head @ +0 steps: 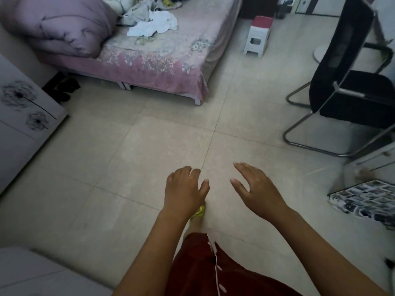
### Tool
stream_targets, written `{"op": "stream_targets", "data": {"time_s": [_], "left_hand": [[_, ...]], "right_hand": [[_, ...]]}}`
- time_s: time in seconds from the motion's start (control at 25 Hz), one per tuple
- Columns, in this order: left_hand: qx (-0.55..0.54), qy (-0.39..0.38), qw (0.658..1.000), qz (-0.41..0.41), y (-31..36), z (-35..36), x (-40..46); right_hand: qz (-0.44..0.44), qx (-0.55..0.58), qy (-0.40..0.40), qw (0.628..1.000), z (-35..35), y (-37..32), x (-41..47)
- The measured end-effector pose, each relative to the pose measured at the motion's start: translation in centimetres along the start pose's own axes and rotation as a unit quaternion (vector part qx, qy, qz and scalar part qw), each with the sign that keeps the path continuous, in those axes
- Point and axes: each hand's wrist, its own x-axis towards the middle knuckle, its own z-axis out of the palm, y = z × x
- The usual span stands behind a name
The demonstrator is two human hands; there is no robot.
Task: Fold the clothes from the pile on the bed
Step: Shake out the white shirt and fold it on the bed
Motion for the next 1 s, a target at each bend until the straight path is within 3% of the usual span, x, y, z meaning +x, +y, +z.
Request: {"op": "stream_targets", "data": {"time_s": [0.52,1.0], "left_hand": [[0.035,-0.032,0.994,0.095,-4.9,-6.0,25.1],[0.074,-0.078,0.988,0.110,6.2,-6.9,49.4]], "right_hand": [[0.053,-0.010,-0.013,0.998,-5.4,-2.7,23.5],[0.095,-0.064,-0.064,0.991,-17.9,8.7,43.1]]}}
